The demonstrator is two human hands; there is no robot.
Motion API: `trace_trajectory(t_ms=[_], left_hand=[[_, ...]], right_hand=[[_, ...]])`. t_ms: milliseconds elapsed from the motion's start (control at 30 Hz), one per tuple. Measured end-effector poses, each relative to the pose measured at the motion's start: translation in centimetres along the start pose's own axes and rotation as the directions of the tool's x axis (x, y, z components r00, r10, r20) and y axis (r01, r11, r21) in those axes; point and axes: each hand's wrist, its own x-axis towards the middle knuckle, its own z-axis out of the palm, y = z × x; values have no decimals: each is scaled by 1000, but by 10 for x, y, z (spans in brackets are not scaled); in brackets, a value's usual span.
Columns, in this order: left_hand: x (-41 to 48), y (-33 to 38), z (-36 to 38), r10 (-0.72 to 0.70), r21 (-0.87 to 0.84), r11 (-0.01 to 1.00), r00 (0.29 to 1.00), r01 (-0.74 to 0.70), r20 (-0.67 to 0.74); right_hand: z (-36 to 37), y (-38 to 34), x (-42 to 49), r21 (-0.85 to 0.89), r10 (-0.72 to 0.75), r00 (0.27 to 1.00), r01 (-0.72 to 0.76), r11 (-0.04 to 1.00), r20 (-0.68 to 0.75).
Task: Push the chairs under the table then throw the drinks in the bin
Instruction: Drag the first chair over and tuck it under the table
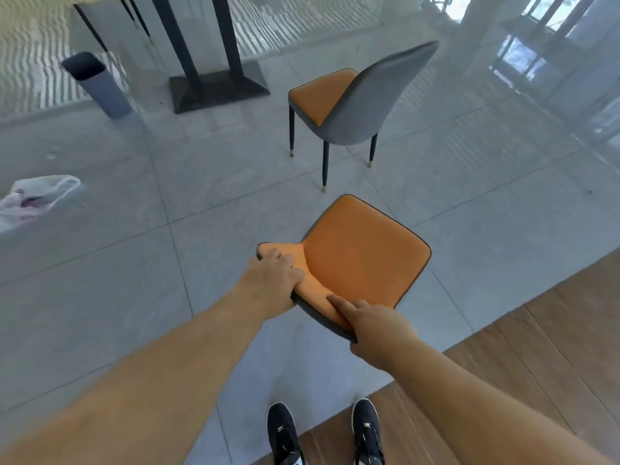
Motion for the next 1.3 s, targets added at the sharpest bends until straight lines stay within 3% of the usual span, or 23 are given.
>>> trace_trajectory(t_ms=[267,600,767,1033,1300], left_hand=[[-17,30,5,-209,-206,953,974,222,82],[-40,29,20,-382,-388,833,917,395,114],[-34,28,22,-419,-446,797,905,406,74],[1,-11,9,-462,-469,778,887,419,26],[51,-118,-11,-480,-505,755,877,419,10]], right_hand=[[-42,51,24,-29,11,998,-13,1000,-64],[-60,50,54,-20,-220,970,219,975,-98],[-63,54,70,-39,-306,948,303,952,-90],[-100,51,124,-61,-323,941,318,946,-102],[-159,10,219,-78,-329,938,322,944,-110]])
